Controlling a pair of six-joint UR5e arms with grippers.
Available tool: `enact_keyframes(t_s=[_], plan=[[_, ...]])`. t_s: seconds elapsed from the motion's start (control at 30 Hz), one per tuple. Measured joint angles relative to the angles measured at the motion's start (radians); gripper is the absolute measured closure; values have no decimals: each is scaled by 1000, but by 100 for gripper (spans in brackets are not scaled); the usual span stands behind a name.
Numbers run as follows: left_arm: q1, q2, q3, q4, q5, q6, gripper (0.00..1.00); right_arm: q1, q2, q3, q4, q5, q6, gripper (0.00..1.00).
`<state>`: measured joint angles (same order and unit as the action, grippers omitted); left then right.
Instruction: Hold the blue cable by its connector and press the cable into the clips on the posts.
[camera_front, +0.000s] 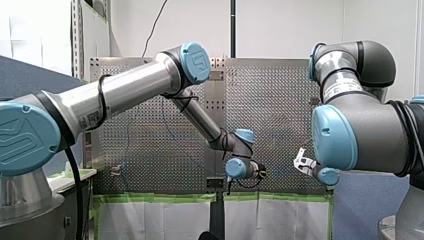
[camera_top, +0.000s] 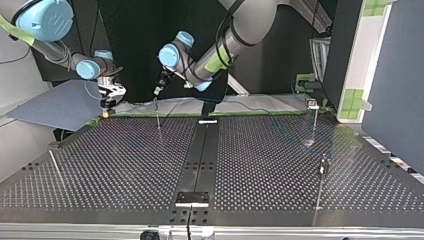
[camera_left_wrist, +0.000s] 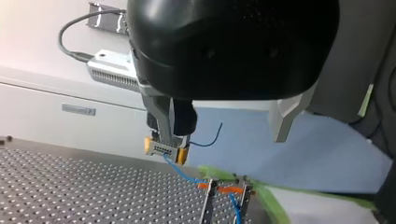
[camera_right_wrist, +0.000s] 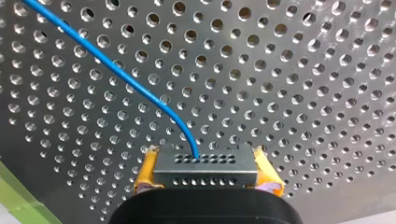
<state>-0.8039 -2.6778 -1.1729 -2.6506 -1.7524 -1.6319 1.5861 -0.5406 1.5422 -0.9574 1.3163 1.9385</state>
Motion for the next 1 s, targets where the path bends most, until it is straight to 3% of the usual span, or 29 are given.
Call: enact_keyframes(t_s=[0.5, 0.77, 1.0], plan=[[-15, -79, 51, 13, -112, 3, 0, 7, 0, 0, 0, 0, 0, 100], [-18, -81, 61, 25, -127, 9, 0, 9, 0, 0, 1, 0, 0, 100], [-28, -81, 62, 74, -135, 46, 0, 10, 0, 0, 1, 0, 0, 100]])
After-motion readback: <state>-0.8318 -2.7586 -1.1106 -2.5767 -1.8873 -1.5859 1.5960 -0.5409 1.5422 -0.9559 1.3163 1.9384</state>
